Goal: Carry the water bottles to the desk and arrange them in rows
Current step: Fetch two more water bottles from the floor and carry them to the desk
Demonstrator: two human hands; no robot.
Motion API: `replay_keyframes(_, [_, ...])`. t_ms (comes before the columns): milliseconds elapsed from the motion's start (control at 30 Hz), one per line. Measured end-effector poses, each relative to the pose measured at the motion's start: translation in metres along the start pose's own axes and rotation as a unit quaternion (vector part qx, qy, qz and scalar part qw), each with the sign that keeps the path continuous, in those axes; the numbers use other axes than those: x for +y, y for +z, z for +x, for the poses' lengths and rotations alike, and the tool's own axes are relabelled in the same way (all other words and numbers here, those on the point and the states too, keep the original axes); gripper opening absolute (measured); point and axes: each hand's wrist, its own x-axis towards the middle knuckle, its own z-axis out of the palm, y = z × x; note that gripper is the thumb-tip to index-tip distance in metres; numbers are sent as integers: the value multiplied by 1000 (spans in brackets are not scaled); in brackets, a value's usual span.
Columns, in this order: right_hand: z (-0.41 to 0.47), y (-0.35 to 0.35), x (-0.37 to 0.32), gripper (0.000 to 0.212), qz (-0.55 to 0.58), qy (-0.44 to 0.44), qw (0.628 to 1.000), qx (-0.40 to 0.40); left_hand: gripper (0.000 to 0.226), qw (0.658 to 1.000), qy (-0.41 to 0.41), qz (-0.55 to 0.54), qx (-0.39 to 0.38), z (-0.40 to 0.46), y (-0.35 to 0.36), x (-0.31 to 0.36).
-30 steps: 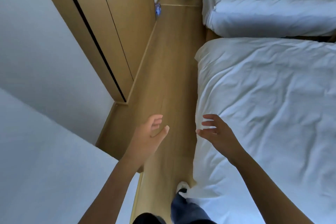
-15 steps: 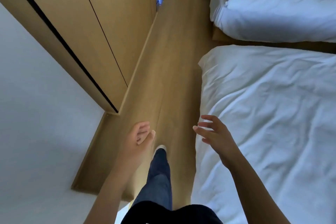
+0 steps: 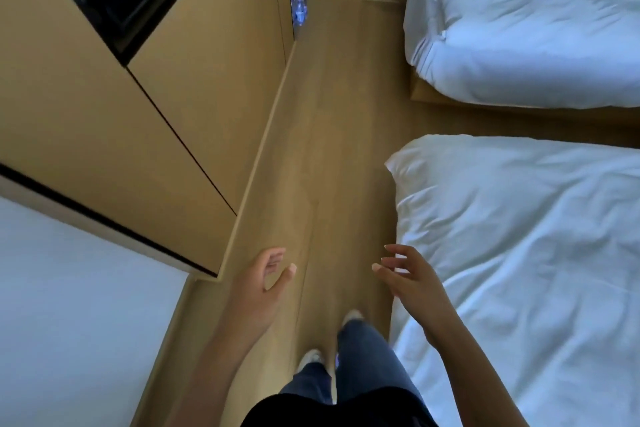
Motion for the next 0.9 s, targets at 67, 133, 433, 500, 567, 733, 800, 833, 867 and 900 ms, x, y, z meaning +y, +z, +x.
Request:
replay_keyframes(67, [35,-8,-13,37,-13,-2,1000,-5,31,1000,-5,6,-14,33,11,13])
replay_keyframes(133, [74,-18,-27,36,-19,-2,1000,-11,30,1000,-6,11,-23,72,24,28])
replay_keyframes(433, [256,-90,-132,36,-75,-23,996,-46,26,1000,-5,10,2,256,61,137])
replay_keyframes(500, [291,-105,-155,37,-93,-40,994,-51,26,1000,3,5,7,290,68,162])
replay_keyframes(567, [324,-116,-173,35,-102,-45,992,-56,24,1000,5,-3,6,321,73,182])
replay_keyframes(733, [397,-130,-205,32,-103,-48,992,-48,22,1000,-1,-15,3,397,80,212])
replay_keyframes(800, [430,-133,-218,31,-102,-46,993,-45,21,1000,-4,-18,0,436,83,221])
replay_keyframes(833, [447,-134,-225,31,-103,-44,993,-45,21,1000,-6,-18,-4,456,84,225])
replay_keyframes(867, [466,-135,-233,31,-104,-43,993,-44,20,1000,-5,-17,-11,478,86,230])
replay_keyframes(900, [484,-135,-241,31,-106,-44,993,-41,19,1000,-3,-16,-19,500,87,235])
